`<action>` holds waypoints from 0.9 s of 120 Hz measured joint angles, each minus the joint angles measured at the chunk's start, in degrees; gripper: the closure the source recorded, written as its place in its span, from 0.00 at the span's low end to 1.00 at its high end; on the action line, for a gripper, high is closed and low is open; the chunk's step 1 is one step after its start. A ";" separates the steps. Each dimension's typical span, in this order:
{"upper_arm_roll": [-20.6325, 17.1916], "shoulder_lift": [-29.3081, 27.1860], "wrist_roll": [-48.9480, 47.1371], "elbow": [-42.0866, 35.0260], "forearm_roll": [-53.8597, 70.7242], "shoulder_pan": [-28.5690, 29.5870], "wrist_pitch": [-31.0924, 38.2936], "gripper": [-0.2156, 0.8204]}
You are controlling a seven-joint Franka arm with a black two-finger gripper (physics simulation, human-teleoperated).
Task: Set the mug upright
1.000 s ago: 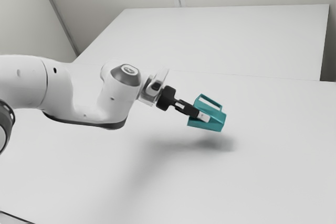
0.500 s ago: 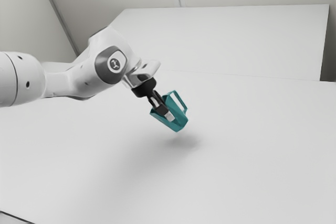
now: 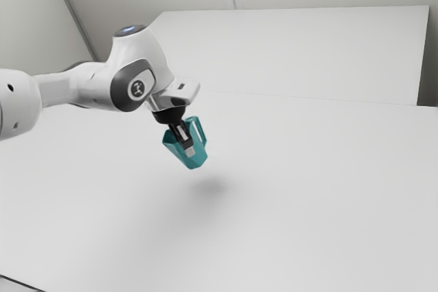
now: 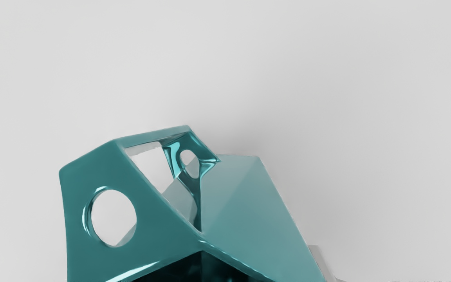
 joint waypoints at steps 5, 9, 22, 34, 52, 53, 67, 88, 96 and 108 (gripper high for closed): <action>0.01 -0.16 -1.42 -0.34 1.72 0.05 -0.15 0.96; 0.01 -0.34 -2.53 -0.71 2.97 0.17 -0.25 0.96; -0.01 -0.91 -6.01 -2.19 6.42 0.64 -0.46 0.96; -0.02 -1.72 -9.10 -4.31 8.60 0.68 -0.25 0.96; -0.03 -3.14 -13.50 -7.45 10.96 0.53 0.85 0.96; -0.04 -3.23 -13.71 -7.65 11.06 0.54 0.97 0.96; -0.06 -4.24 -16.87 -9.33 12.70 0.60 2.30 0.96; -0.52 -4.86 -20.87 -10.98 13.95 2.14 3.73 0.96; -0.52 -5.02 -22.14 -11.98 14.12 2.23 4.55 0.96; -0.52 -5.35 -24.09 -13.36 14.48 2.25 5.81 0.96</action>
